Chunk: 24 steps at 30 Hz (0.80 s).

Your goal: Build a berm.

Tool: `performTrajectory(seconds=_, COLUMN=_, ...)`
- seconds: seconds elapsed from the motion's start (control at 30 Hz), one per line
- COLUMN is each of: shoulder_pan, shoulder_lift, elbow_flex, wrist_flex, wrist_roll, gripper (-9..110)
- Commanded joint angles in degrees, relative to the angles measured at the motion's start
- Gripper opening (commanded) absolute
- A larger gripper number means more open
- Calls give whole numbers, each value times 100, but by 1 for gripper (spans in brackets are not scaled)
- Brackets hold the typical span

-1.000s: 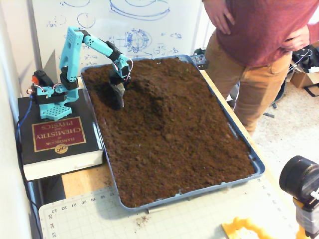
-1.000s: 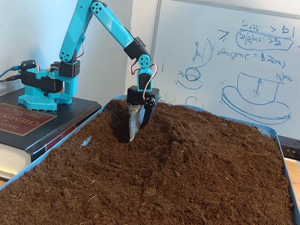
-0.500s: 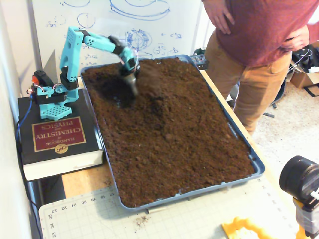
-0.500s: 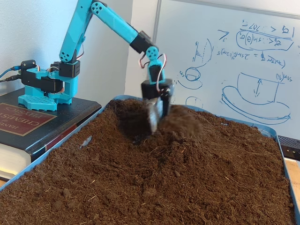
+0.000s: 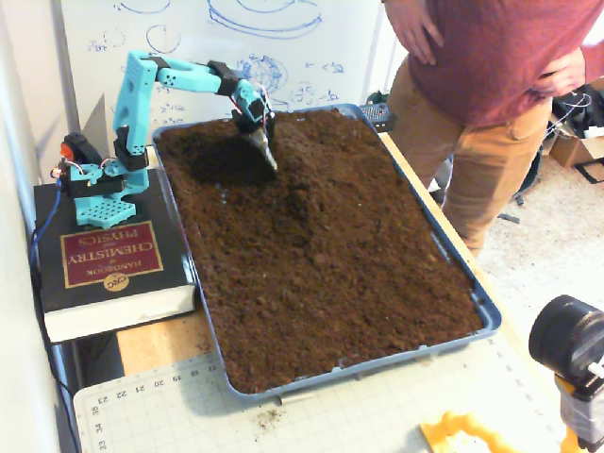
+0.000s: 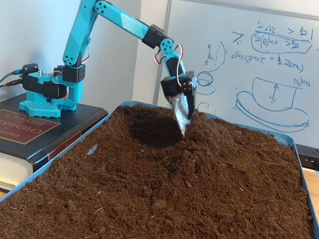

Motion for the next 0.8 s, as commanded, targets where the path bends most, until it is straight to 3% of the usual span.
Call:
performTrajectory(seconds=0.0, shoulder_pan=88, shoulder_lift=1151, elbow_flex=44, wrist_flex=-88, wrist_roll=-26, gripper=1)
performTrajectory(seconds=0.77, shoulder_pan=123, shoulder_lift=4667, elbow_flex=4245, wrist_flex=-88, wrist_roll=-352, gripper=0)
